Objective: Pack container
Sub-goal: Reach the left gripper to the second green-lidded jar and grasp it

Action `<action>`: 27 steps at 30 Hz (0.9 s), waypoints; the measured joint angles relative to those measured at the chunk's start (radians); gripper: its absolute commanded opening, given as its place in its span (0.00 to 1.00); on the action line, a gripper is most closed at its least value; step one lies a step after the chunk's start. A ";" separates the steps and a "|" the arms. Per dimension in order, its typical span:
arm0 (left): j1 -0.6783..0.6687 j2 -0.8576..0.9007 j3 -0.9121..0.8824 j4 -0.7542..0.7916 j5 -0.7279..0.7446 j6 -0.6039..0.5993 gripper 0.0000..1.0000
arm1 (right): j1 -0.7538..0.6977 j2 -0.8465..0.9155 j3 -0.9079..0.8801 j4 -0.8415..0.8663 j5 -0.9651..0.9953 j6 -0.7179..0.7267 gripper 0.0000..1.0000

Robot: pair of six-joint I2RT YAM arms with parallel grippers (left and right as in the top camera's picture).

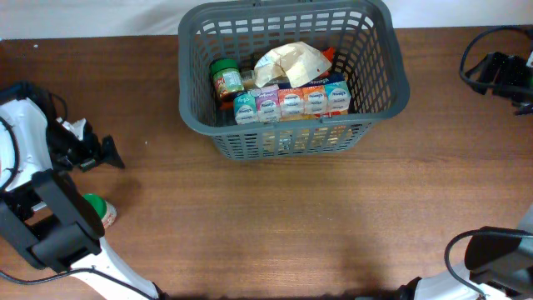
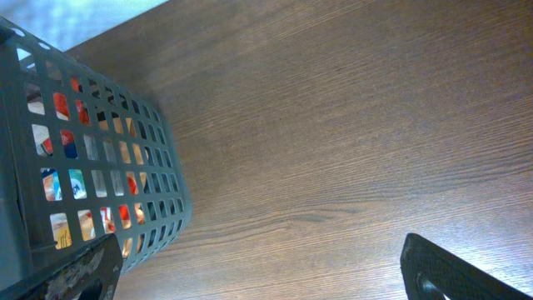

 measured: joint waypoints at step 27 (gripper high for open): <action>0.050 -0.002 -0.249 0.070 -0.239 -0.066 0.95 | 0.000 0.000 0.000 0.000 0.000 0.000 0.99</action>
